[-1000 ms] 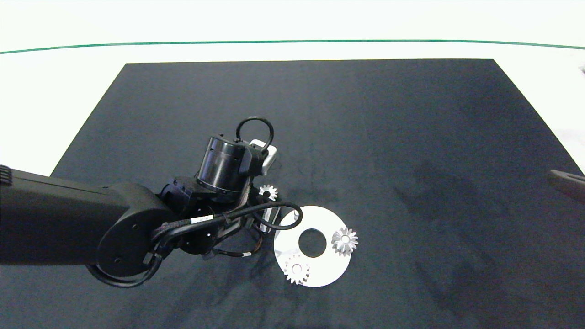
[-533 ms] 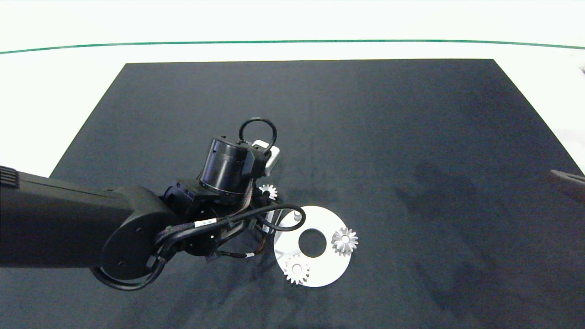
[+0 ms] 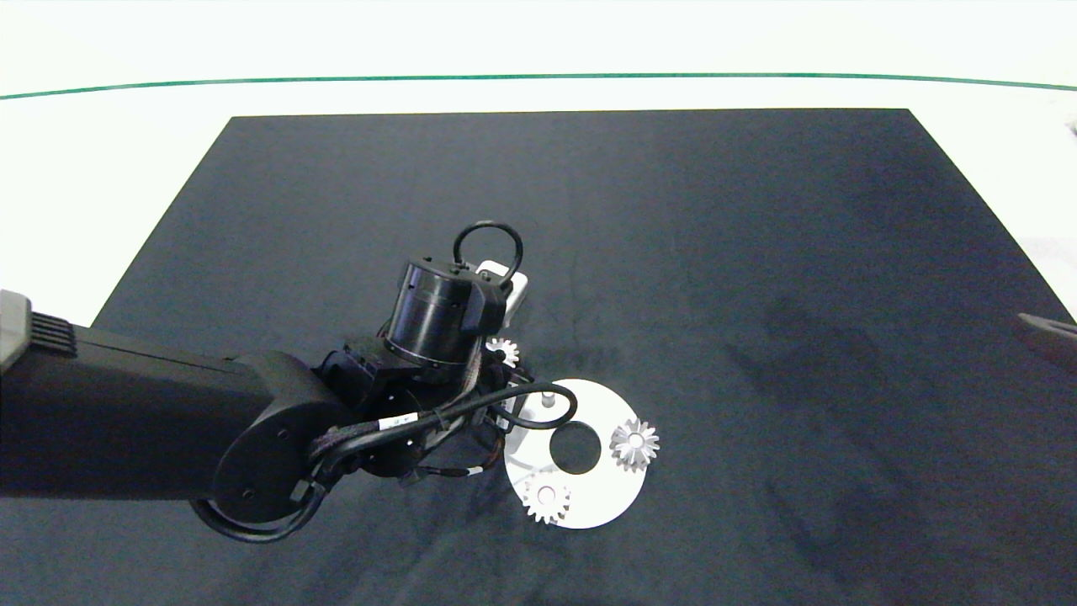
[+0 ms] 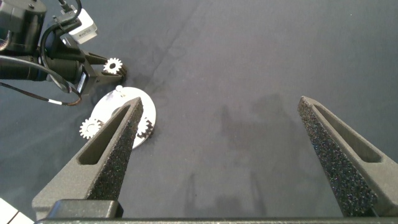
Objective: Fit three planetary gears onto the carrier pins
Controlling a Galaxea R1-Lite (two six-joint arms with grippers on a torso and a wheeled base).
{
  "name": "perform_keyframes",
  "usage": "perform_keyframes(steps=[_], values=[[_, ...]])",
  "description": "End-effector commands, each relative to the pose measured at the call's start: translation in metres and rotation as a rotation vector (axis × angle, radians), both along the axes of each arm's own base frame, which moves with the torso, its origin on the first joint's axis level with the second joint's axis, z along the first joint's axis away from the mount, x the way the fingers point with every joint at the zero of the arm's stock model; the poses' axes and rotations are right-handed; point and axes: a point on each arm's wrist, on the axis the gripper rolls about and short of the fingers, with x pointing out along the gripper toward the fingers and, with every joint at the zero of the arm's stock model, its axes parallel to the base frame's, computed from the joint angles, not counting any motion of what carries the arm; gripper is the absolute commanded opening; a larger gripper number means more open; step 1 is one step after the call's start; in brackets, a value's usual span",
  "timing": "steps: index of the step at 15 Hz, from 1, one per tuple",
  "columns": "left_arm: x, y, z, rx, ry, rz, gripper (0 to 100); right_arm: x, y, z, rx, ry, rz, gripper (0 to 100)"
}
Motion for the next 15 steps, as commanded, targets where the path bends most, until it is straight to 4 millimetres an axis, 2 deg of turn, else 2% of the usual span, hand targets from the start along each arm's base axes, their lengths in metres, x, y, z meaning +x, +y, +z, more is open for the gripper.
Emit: perform_keyframes(steps=[1,5,8,12,15], values=[[-0.001,-0.001,-0.001,0.004,0.002,-0.002,30,-0.001,0.0,0.0,0.0,-0.002,-0.001,100],[-0.016,0.01,0.006,-0.004,-0.009,-0.007,23,-0.001,-0.001,0.0,0.0,-0.002,-0.001,100],[-0.026,0.017,0.017,-0.013,-0.037,-0.018,22,-0.001,-0.001,0.0,0.0,-0.002,-0.001,100],[-0.043,0.013,0.032,-0.043,-0.075,-0.071,22,-0.001,-0.001,0.0,0.0,-0.002,-0.001,100],[-0.067,0.009,0.051,-0.09,-0.118,-0.139,22,-0.001,-0.001,0.0,0.0,-0.002,-0.001,100]])
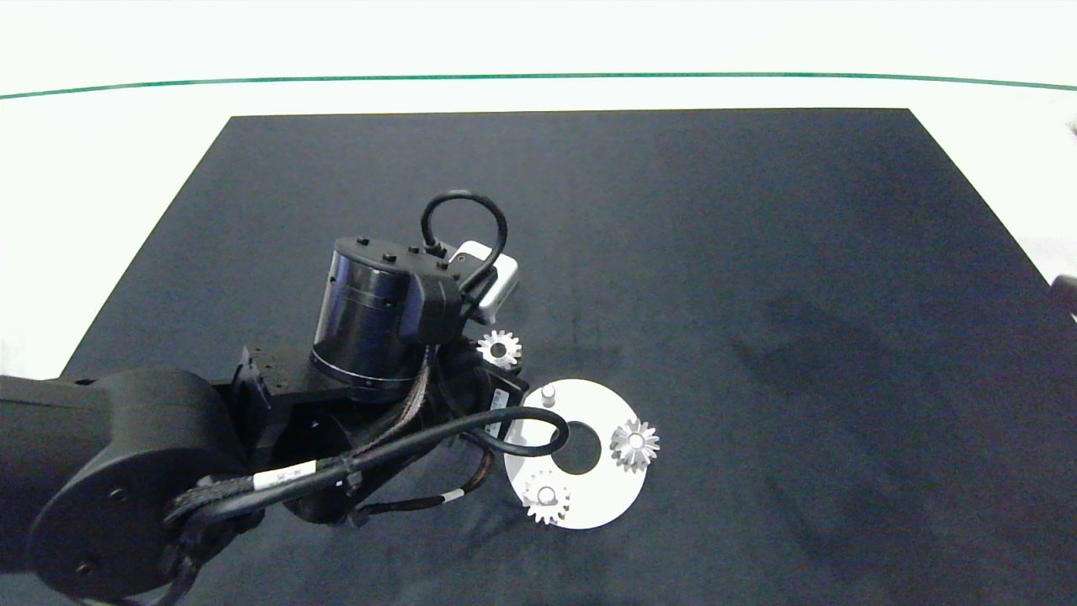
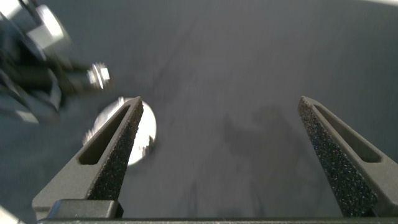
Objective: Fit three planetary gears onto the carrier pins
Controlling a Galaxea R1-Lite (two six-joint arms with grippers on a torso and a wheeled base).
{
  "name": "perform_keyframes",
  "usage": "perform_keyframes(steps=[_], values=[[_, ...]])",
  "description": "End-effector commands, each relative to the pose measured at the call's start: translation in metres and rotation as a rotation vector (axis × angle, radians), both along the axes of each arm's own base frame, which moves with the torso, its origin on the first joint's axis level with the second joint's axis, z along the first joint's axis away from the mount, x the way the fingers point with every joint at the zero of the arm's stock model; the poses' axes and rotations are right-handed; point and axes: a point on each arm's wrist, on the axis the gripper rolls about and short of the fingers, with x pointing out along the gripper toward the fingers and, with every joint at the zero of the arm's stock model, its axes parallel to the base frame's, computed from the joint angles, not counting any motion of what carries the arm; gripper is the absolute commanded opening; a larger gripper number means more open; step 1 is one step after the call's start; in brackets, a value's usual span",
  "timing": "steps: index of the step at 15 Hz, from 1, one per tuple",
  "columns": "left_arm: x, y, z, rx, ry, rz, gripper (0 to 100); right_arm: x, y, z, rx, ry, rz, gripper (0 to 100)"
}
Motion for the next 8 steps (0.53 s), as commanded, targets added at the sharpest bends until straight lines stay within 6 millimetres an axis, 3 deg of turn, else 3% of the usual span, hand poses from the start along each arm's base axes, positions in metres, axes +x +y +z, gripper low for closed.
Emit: perform_keyframes(steps=[1,4,8], values=[[-0.028,-0.002,0.02,-0.049,-0.044,-0.076,22,0.002,0.001,-0.01,-0.02,0.029,0.0,100],[-0.046,-0.015,0.011,-0.028,-0.026,-0.151,22,0.003,0.002,-0.01,-0.022,0.032,0.0,100],[-0.033,-0.038,-0.001,0.023,-0.015,-0.162,22,0.003,0.002,-0.01,-0.022,0.032,0.0,100]])
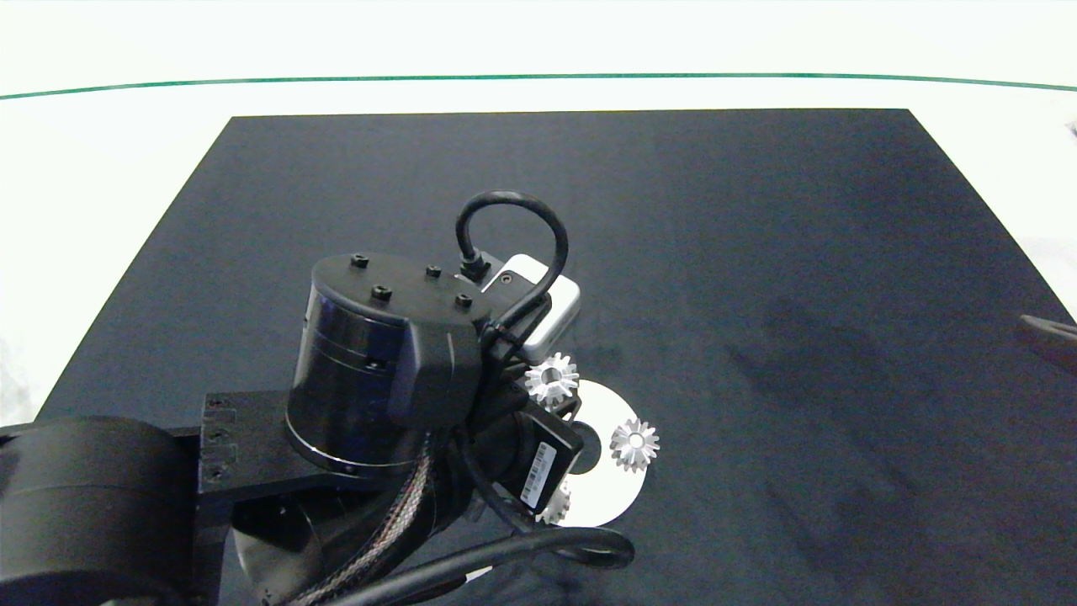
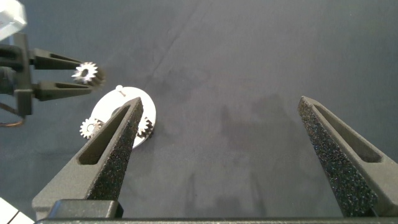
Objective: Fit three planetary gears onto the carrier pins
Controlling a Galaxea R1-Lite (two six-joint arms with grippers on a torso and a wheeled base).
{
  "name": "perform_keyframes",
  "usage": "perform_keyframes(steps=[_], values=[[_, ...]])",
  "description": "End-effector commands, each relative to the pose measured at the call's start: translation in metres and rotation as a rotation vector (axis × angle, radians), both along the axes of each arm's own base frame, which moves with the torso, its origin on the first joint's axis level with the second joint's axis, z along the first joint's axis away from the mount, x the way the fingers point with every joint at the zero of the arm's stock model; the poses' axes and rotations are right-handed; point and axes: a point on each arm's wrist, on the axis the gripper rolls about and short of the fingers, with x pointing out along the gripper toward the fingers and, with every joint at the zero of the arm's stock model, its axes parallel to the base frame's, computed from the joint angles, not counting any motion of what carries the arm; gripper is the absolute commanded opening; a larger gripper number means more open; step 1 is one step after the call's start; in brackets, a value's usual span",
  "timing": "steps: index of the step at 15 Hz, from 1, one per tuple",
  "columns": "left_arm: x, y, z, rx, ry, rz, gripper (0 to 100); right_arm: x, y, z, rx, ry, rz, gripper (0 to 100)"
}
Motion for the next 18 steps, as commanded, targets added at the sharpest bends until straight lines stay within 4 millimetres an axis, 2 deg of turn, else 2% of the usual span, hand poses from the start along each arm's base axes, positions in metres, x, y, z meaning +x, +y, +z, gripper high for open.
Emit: perform_keyframes(steps=[1,3,7,16,18], values=[[0.015,-0.022,-0.017,0.052,0.019,0.006,22,0.0,0.0,0.0,-0.002,0.002,0.0,100],[0.022,-0.031,-0.026,0.077,0.03,0.007,22,0.0,0.0,0.0,-0.002,0.002,0.0,100],[0.037,-0.03,-0.033,0.079,0.029,0.044,22,0.0,0.0,0.0,-0.002,0.002,0.0,100],[0.038,-0.027,-0.036,0.097,0.026,0.049,22,0.0,0.0,0.0,-0.003,0.003,0.0,100],[0.044,-0.021,-0.035,0.098,0.027,0.074,22,0.0,0.0,0.0,-0.003,0.003,0.0,100]])
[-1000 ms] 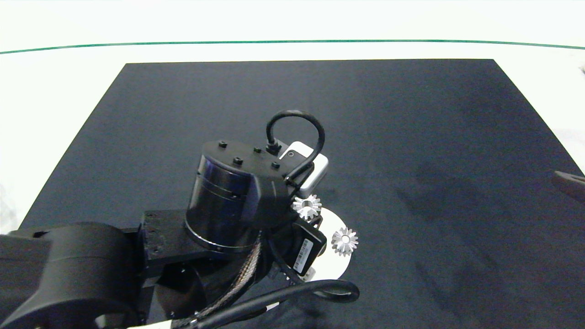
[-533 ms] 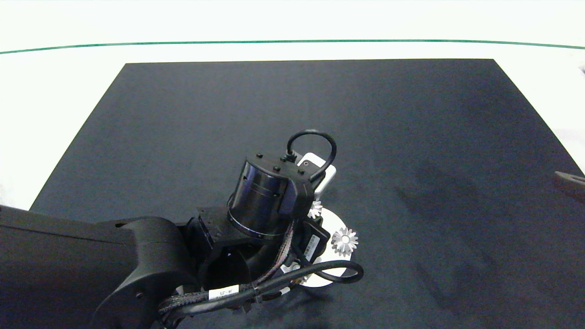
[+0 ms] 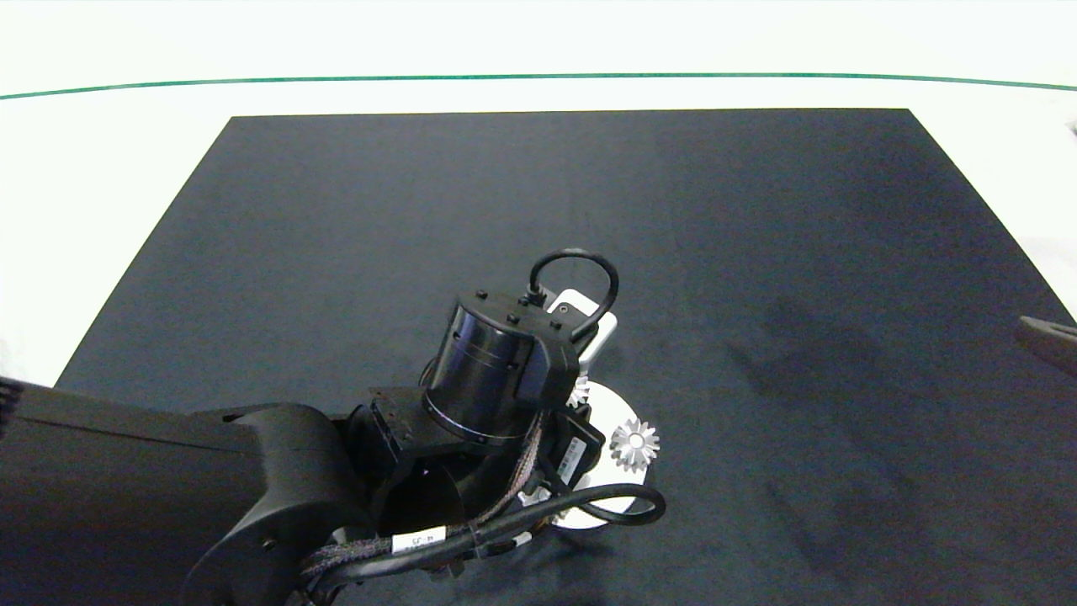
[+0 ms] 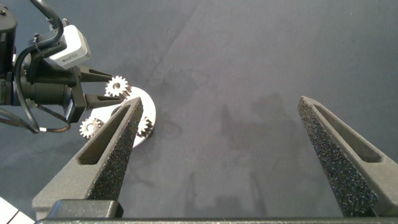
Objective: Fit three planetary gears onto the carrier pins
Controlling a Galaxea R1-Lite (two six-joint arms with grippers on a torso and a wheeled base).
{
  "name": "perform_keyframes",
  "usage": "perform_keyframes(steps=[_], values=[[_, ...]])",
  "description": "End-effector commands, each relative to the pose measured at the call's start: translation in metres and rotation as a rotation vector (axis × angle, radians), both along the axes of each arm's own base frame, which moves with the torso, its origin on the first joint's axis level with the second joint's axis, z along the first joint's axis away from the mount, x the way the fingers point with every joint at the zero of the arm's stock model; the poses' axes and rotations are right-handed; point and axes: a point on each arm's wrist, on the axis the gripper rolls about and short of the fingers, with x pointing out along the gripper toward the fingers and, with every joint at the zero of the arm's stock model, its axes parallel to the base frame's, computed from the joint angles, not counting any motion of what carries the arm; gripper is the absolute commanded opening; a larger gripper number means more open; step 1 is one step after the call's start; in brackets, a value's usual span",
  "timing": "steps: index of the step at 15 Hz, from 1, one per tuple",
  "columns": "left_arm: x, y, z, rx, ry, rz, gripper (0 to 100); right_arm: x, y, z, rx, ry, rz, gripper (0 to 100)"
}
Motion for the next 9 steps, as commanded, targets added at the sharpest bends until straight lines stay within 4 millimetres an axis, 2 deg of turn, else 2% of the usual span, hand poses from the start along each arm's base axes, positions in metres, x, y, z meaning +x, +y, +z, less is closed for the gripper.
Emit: perform_keyframes(steps=[1,9], values=[[0.007,0.007,0.0,0.001,-0.002,0.03,22,0.0,0.0,0.0,-0.003,0.0,0.0,100],[0.005,0.019,-0.01,0.006,0.002,0.05,22,0.001,0.0,-0.001,-0.005,0.003,0.0,100]])
